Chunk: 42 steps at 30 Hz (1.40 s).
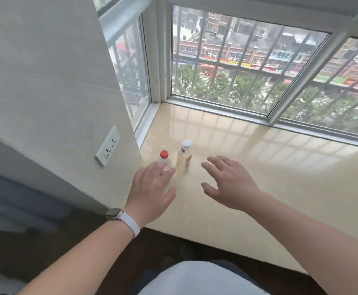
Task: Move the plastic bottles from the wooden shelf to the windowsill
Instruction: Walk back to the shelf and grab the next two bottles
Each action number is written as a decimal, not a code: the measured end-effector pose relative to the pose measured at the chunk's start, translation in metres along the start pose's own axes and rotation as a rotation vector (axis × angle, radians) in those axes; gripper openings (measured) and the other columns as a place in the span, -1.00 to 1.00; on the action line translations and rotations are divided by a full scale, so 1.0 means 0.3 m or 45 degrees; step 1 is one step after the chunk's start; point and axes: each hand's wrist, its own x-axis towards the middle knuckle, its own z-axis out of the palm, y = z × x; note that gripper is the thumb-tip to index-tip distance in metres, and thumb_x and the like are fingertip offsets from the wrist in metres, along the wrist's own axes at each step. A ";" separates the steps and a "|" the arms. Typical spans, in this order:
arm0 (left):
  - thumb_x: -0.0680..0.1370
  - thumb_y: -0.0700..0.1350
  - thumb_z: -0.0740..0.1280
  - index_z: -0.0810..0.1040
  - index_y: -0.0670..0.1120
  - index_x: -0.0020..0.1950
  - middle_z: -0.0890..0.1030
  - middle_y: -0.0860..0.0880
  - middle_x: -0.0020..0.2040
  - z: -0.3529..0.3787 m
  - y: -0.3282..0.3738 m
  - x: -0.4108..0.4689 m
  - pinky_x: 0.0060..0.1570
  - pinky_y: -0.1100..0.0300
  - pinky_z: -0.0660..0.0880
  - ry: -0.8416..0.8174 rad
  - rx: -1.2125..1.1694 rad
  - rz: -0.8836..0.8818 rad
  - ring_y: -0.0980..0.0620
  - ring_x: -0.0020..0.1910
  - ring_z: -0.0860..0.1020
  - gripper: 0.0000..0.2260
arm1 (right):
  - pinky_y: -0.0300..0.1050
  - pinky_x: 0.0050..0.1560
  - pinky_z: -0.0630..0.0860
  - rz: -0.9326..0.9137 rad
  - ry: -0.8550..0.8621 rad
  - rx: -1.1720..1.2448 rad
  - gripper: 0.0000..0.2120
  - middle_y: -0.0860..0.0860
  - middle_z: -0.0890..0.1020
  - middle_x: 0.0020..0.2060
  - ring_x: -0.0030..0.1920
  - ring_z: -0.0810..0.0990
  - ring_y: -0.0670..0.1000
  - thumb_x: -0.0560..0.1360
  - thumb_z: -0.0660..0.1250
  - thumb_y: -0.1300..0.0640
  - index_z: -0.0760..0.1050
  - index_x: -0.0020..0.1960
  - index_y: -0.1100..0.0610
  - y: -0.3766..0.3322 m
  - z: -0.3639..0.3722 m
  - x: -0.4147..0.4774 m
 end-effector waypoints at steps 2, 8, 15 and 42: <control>0.49 -0.01 0.47 0.56 -0.04 0.33 0.53 -0.12 0.35 -0.003 -0.016 0.004 0.31 -0.21 0.35 -0.040 -0.029 0.073 -0.18 0.38 0.42 -0.58 | 0.00 0.40 0.14 0.086 0.000 -0.009 -0.40 0.00 0.33 0.48 0.48 0.20 0.08 0.54 0.07 -0.26 0.27 0.49 0.00 -0.022 -0.001 -0.048; 0.54 0.09 0.25 0.56 -0.10 0.33 0.57 -0.14 0.29 0.000 0.055 0.027 0.29 -0.18 0.36 -0.045 -0.179 0.253 -0.21 0.31 0.49 -0.56 | 0.03 0.39 0.22 0.287 0.010 0.019 -0.42 0.04 0.39 0.45 0.45 0.27 0.11 0.54 0.10 -0.23 0.34 0.46 0.05 -0.043 -0.014 -0.224; 0.55 0.05 0.29 0.53 -0.09 0.39 0.50 -0.18 0.42 0.039 0.261 0.113 0.37 -0.27 0.32 -0.093 -0.255 0.459 -0.26 0.42 0.42 -0.55 | 0.00 0.41 0.15 0.545 0.102 0.054 -0.44 0.02 0.34 0.48 0.47 0.22 0.08 0.56 0.13 -0.21 0.31 0.48 0.03 0.057 -0.049 -0.415; 0.57 0.04 0.35 0.50 -0.06 0.41 0.52 -0.16 0.41 0.356 1.961 0.164 0.36 -0.25 0.36 -0.287 -0.071 1.591 -0.26 0.41 0.44 -0.57 | 0.05 0.40 0.16 1.404 0.389 0.149 -0.45 0.09 0.32 0.47 0.43 0.26 0.14 0.60 0.08 -0.18 0.29 0.48 0.11 0.825 -0.007 -1.752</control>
